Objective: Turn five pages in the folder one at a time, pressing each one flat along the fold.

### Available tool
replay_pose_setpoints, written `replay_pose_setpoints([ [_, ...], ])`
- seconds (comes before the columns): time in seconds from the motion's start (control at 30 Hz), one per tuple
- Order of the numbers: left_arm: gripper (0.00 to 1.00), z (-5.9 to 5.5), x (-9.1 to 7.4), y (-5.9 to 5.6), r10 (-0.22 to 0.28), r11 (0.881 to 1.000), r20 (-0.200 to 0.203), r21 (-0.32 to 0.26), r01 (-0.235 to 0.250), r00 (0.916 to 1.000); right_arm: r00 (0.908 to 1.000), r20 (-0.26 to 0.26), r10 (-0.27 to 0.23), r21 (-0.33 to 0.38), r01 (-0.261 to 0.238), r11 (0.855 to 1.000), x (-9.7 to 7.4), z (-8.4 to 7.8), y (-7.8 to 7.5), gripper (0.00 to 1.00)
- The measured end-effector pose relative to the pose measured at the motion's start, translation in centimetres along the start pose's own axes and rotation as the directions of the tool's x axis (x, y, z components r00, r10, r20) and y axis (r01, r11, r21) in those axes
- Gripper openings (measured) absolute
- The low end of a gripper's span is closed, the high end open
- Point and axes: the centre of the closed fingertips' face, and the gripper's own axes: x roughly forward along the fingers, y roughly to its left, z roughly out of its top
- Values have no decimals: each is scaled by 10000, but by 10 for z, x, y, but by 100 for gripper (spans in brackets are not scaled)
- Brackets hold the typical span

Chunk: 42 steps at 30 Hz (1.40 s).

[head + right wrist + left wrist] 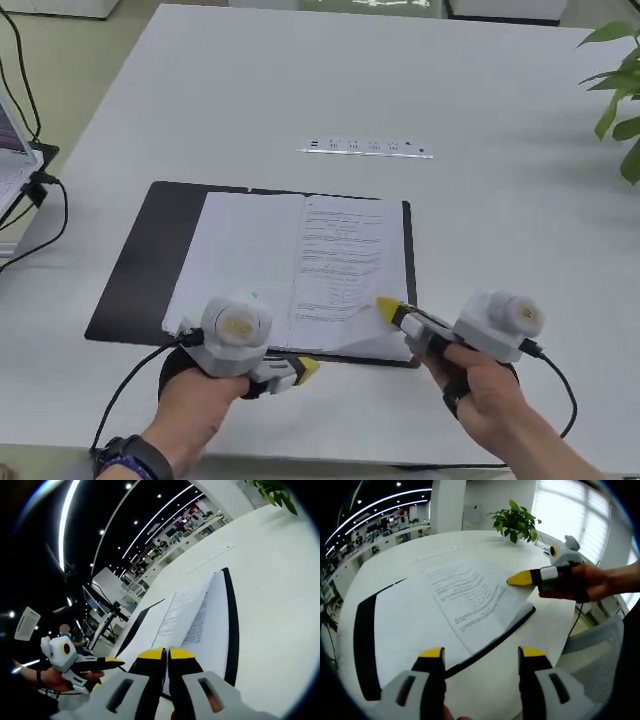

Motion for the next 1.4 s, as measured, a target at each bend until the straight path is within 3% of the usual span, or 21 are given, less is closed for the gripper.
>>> replay_pose_setpoints([
  [0.27, 59, 3, -14, 13, 255, 9991, 336, -342, -243, 9991, 9998, 81, 153, -26, -153, 9999, 11, 1, 16, 0],
  [0.4, 59, 4, -24, 20, 458, 9988, 425, -172, -451, 9980, 9996, 91, 280, -74, -279, 9996, 17, 1, 26, 0],
  [0.73, 59, -10, -44, 38, 802, 9957, 486, -509, -777, 9956, 9976, -34, 688, -174, -689, 9975, 40, -8, 55, 0],
  [1.4, 58, -18, -72, 65, 1390, 9848, 844, -1162, -1288, 9867, 9899, -402, 1359, -241, -1369, 9903, 82, -20, 103, 0],
])
